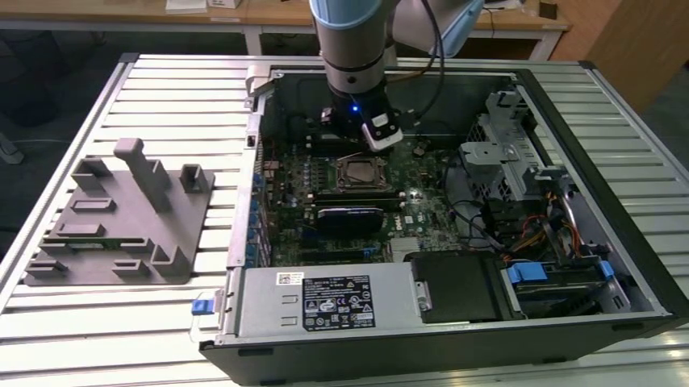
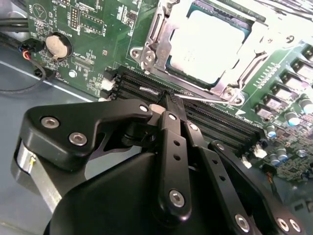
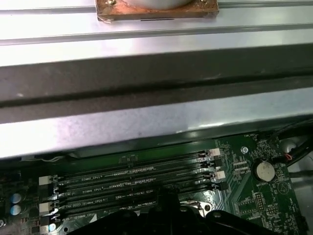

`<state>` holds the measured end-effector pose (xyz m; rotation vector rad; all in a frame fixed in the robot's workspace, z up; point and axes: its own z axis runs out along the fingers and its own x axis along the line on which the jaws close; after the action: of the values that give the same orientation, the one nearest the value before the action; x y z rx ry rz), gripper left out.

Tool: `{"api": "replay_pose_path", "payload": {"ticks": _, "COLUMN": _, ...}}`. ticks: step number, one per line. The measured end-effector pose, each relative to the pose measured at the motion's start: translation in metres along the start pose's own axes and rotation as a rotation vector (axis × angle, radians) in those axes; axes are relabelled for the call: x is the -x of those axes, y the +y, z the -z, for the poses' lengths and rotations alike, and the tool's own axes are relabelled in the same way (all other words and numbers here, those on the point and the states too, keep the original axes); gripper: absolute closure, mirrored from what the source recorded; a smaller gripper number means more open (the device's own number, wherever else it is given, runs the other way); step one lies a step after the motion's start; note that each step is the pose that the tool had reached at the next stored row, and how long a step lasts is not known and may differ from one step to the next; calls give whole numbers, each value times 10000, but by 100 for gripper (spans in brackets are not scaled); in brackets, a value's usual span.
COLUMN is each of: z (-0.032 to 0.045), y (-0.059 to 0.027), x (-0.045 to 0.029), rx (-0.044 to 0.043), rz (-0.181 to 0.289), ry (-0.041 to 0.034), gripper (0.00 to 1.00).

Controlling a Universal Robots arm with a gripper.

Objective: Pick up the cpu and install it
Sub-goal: 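Install the first cpu locking lever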

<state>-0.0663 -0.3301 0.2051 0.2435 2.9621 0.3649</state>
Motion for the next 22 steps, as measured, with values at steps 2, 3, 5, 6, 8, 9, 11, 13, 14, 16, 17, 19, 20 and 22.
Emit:
{"api": "replay_pose_path", "payload": {"ticks": 2, "z": -27, "y": -7, "x": -3, "rx": 6, "rz": 27, "ry": -7, "gripper": 89}}
{"api": "replay_pose_path", "payload": {"ticks": 3, "z": -34, "y": -9, "x": -5, "rx": 7, "rz": 38, "ry": -4, "gripper": 89}}
{"api": "replay_pose_path", "payload": {"ticks": 5, "z": -38, "y": -10, "x": -5, "rx": -13, "rz": 46, "ry": -4, "gripper": 89}}
{"api": "replay_pose_path", "payload": {"ticks": 6, "z": -38, "y": -10, "x": -5, "rx": -13, "rz": 46, "ry": -5, "gripper": 89}}
{"api": "replay_pose_path", "payload": {"ticks": 8, "z": -38, "y": -10, "x": -5, "rx": -15, "rz": 47, "ry": -5, "gripper": 89}}
{"api": "replay_pose_path", "payload": {"ticks": 9, "z": -39, "y": -10, "x": -5, "rx": -15, "rz": 46, "ry": -6, "gripper": 89}}
{"api": "replay_pose_path", "payload": {"ticks": 11, "z": -43, "y": -10, "x": -6, "rx": -25, "rz": -37, "ry": -28, "gripper": 89}}
{"api": "replay_pose_path", "payload": {"ticks": 13, "z": -48, "y": -6, "x": -7, "rx": -40, "rz": -145, "ry": -56, "gripper": 89}}
{"api": "replay_pose_path", "payload": {"ticks": 14, "z": -52, "y": 1, "x": -9, "rx": -44, "rz": -180, "ry": -65, "gripper": 89}}
{"api": "replay_pose_path", "payload": {"ticks": 16, "z": -58, "y": 12, "x": -12, "rx": -50, "rz": -228, "ry": -77, "gripper": 89}}
{"api": "replay_pose_path", "payload": {"ticks": 17, "z": -60, "y": 16, "x": -12, "rx": -52, "rz": -240, "ry": -81, "gripper": 89}}
{"api": "replay_pose_path", "payload": {"ticks": 19, "z": -66, "y": 16, "x": -13, "rx": -62, "rz": -247, "ry": -86, "gripper": 89}}
{"api": "replay_pose_path", "payload": {"ticks": 20, "z": -69, "y": 15, "x": -14, "rx": -82, "rz": -247, "ry": -92, "gripper": 89}}
{"api": "replay_pose_path", "payload": {"ticks": 22, "z": -77, "y": 13, "x": -15, "rx": -128, "rz": -238, "ry": -104, "gripper": 89}}
